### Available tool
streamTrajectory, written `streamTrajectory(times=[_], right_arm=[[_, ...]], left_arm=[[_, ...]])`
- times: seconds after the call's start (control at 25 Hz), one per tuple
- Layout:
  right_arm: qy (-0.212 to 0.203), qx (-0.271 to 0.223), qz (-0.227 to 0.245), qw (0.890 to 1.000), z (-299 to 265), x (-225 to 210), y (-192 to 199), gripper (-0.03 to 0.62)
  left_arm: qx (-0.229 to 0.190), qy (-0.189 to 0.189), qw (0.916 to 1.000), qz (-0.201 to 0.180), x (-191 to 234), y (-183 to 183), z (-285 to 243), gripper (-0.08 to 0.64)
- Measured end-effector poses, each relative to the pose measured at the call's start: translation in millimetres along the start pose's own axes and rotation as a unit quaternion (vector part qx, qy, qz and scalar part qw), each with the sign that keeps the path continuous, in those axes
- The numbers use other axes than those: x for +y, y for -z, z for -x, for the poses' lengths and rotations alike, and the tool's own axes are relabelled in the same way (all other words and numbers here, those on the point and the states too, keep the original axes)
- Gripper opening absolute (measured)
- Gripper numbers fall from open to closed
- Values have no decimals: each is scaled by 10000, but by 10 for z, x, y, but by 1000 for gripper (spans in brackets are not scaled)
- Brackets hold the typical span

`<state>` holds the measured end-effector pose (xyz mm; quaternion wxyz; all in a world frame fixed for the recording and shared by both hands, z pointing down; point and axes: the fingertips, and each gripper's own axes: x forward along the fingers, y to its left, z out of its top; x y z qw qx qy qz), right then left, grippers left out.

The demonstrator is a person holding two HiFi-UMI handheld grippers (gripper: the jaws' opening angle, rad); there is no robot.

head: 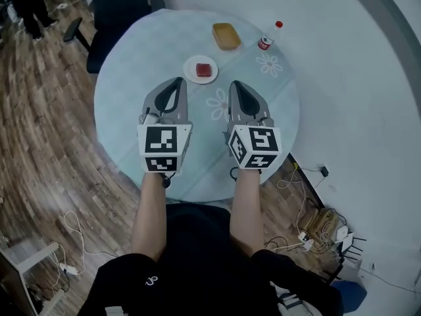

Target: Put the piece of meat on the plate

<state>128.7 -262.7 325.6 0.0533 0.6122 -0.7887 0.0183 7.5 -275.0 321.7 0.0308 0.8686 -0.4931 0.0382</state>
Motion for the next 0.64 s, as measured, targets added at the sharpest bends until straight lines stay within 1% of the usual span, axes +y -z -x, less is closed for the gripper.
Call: streamTrajectory(times=[0.24, 0.64], right_arm=[[-97, -64, 27, 9999, 32, 59, -41, 11], [-256, -72, -40, 9996, -4, 113, 19, 9]], left_arm=[[-41, -31, 10000, 8, 26, -32, 61, -6], [39, 12, 9999, 153, 58, 109, 23, -6]])
